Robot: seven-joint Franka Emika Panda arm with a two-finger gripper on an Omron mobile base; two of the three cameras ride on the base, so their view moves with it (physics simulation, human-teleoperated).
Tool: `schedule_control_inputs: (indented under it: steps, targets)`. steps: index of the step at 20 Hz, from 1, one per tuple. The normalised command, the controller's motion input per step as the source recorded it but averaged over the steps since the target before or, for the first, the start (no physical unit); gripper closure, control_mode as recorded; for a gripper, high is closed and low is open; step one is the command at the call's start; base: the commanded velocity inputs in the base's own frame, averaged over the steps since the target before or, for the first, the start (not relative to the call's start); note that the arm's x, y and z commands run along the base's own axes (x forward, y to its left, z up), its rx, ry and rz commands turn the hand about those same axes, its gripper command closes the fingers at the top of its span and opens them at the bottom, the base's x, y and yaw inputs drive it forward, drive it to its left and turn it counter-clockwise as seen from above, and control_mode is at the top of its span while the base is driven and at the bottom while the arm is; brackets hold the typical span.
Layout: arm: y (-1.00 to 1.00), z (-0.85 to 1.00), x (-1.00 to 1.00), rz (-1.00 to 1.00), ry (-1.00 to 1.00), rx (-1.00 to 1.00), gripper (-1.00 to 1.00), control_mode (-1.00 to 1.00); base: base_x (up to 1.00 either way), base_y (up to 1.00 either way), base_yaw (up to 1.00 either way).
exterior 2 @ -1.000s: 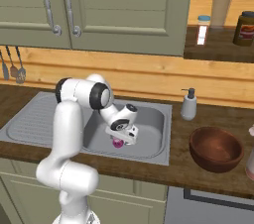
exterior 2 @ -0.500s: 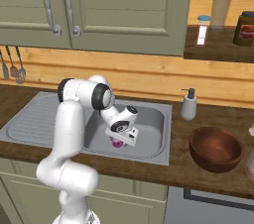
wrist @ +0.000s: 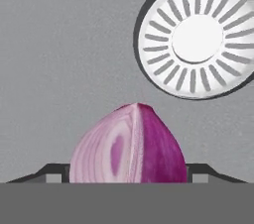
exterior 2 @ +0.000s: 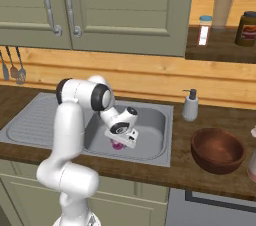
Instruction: Pick the onion from the sink and place it in the bowl. Then pick the bowl and place it in the microwave. Then close the microwave door and press the start button.
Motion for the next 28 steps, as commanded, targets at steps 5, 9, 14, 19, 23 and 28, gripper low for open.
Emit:
schedule_control_inputs:
  steps: [5,9,14,19,23,28]
  targets:
    - [-0.46,0.92,-0.51,-0.11,-0.09,0.00,1.00,-1.00,0.00,0.00,0.00]
    - [-0.59,1.00,-0.27,-0.19,-0.08,0.00,1.00,-1.00,0.00,0.00,0.00]
    - [-0.58,0.99,-0.22,-0.25,-0.10,0.00,1.00,-1.00,0.00,0.00,0.00]
    - [-0.62,0.85,-0.21,-0.23,-0.08,0.00,1.00,-1.00,0.00,0.00,0.00]
    - [-0.73,0.79,-0.17,-0.21,-0.04,-0.03,1.00,-1.00,0.00,0.00,0.00]
    - [-0.85,0.56,-0.08,-0.19,0.00,-0.04,1.00,-1.00,0.00,0.00,0.00]
